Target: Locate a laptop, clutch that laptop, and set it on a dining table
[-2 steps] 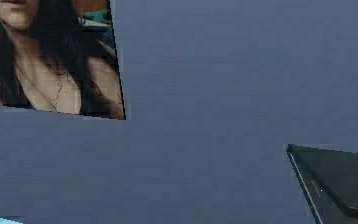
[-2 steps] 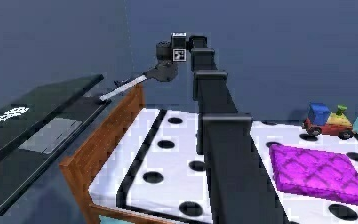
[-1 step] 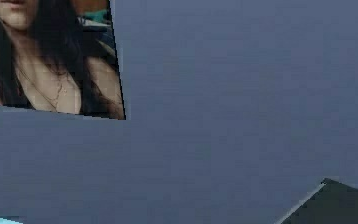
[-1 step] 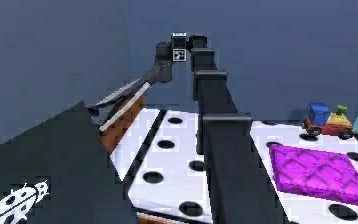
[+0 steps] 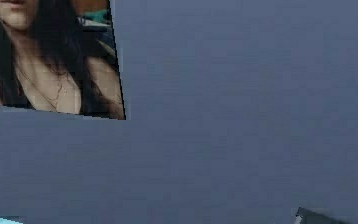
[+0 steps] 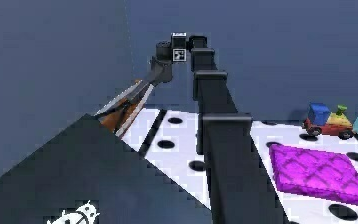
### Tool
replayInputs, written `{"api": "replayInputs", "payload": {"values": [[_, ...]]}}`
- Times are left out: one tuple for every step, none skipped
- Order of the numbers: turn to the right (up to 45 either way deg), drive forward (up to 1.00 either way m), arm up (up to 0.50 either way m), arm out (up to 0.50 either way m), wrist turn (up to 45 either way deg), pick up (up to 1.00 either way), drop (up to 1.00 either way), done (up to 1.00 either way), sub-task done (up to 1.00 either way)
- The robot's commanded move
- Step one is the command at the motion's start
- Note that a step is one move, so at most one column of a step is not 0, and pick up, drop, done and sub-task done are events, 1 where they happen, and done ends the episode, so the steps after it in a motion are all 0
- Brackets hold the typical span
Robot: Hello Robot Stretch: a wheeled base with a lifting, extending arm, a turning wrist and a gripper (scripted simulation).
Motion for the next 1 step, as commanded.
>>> {"api": "replayInputs", "payload": {"values": [[0.0, 0.00, 0.00, -0.40, 0.0, 0.00, 0.00, 0.00, 0.00]]}}
